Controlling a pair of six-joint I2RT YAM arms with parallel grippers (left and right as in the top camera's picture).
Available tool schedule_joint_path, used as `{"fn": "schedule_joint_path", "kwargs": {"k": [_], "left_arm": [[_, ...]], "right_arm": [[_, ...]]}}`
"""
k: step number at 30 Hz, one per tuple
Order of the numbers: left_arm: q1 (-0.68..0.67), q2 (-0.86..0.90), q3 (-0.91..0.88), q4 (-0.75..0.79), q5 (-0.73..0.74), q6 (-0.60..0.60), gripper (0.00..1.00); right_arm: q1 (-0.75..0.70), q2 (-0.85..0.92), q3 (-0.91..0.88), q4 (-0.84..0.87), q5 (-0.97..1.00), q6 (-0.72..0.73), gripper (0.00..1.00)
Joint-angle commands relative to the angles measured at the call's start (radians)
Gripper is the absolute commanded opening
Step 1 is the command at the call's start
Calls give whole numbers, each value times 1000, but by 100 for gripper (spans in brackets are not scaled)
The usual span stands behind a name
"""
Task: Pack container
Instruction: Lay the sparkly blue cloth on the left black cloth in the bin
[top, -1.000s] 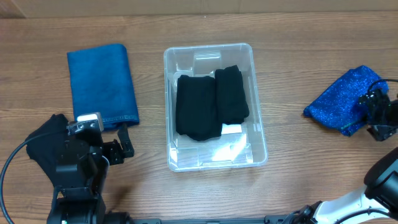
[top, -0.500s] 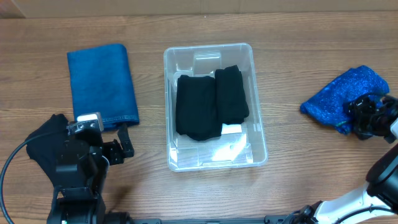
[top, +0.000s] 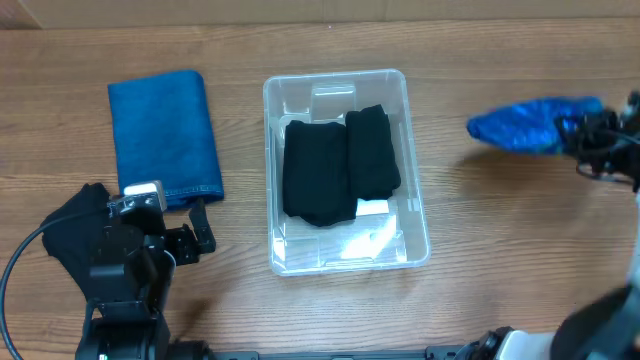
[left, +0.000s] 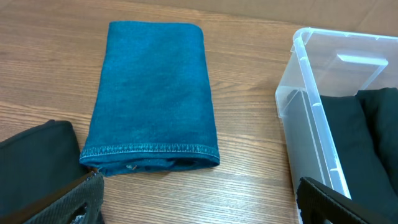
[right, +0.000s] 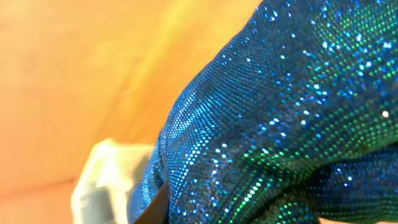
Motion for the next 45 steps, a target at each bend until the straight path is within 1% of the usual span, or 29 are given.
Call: {"fn": "schedule_joint_path", "kwargs": {"k": [1, 3, 4, 6, 8, 11, 12, 13, 16, 19, 21, 23, 27, 33, 34, 35, 37, 38, 39, 40, 41, 45], "left_arm": [[5, 1, 24, 4, -6, 22, 100], [5, 1, 24, 3, -6, 22, 100], [5, 1, 24, 3, -6, 23, 100], [5, 1, 24, 3, -6, 23, 100], [5, 1, 24, 3, -6, 22, 100], [5, 1, 24, 2, -6, 22, 100], [5, 1, 24, -4, -6, 22, 100], [5, 1, 24, -14, -6, 23, 100], [5, 1, 24, -27, -6, 23, 100], [5, 1, 24, -26, -6, 23, 100], [5, 1, 24, -26, -6, 22, 100], [5, 1, 24, -26, -6, 22, 100], [5, 1, 24, -26, -6, 23, 100], [5, 1, 24, -26, -6, 22, 100], [5, 1, 24, -26, -6, 22, 100], [5, 1, 24, -26, -6, 22, 100], [5, 1, 24, -26, -6, 22, 100], [5, 1, 24, -26, -6, 22, 100], [5, 1, 24, -26, -6, 23, 100], [5, 1, 24, -26, -6, 22, 100], [5, 1, 24, -26, -6, 22, 100], [5, 1, 24, -26, -6, 23, 100]], "right_arm": [[222, -200, 127, -30, -68, -53, 4], [437, -263, 134, -40, -51, -53, 4], [546, -265, 134, -72, -23, -67, 4], [715, -242, 134, -158, 56, -104, 4], [825, -214, 134, -208, 110, -126, 4], [1041, -111, 133, -231, 230, -124, 4], [1072, -75, 133, -233, 234, -125, 4], [1094, -37, 133, -241, 233, -133, 4], [1153, 56, 132, -301, 230, -224, 4], [1193, 101, 119, -318, 232, -252, 4], [1198, 105, 119, -285, 232, -259, 4], [1198, 105, 119, -233, 184, -259, 4], [1212, 105, 117, -259, 175, -290, 4], [1249, 105, -17, -237, 173, -299, 4], [1249, 105, -31, -242, 215, -296, 6], [1249, 105, -31, -244, 257, -278, 12], [1249, 105, -31, -254, 372, -239, 31], [1249, 105, -31, -262, 426, -235, 36], [1249, 105, -31, -270, 464, -235, 51], [1249, 105, -31, -282, 499, -235, 52], [1249, 105, -31, -293, 525, -235, 55], [1249, 105, -18, -307, 682, -235, 57]]}}
